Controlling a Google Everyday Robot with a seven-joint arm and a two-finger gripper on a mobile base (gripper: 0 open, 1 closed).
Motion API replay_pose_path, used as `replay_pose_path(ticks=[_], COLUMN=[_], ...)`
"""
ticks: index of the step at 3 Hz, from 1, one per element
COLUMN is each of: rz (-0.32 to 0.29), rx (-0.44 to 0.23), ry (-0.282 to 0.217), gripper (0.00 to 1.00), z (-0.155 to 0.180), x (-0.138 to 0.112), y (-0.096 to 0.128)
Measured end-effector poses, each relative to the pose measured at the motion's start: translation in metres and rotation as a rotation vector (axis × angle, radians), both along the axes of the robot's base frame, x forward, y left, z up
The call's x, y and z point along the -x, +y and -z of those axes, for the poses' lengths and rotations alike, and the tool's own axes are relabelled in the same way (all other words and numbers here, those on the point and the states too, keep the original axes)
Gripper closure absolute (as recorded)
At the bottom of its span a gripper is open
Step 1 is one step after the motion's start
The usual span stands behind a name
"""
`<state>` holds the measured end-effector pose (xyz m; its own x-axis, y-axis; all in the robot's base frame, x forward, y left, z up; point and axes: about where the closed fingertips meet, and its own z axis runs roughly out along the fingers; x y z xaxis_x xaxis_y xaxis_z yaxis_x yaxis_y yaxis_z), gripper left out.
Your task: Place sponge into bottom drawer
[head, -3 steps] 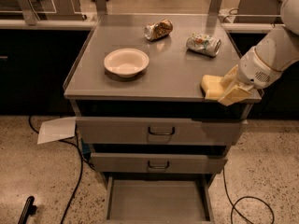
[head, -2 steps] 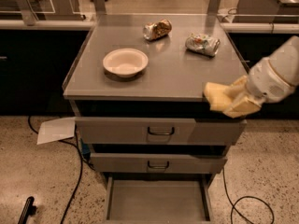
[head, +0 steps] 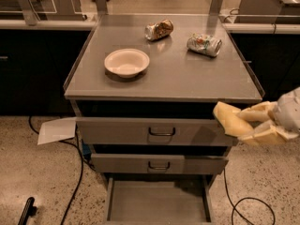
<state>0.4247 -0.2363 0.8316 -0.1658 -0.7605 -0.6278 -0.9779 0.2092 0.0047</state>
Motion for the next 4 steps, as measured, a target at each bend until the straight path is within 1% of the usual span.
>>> replay_pose_path(ticks=[1, 3, 4], rz=[0.024, 0.025, 0.097], rx=[-0.038, -0.047, -0.136], ry=[-0.003, -0.011, 0.026], gripper=[1.0, 1.0, 1.0], z=[0.005, 0.011, 0.071], x=[0.01, 0.014, 0.024], y=[-0.006, -0.003, -0.004])
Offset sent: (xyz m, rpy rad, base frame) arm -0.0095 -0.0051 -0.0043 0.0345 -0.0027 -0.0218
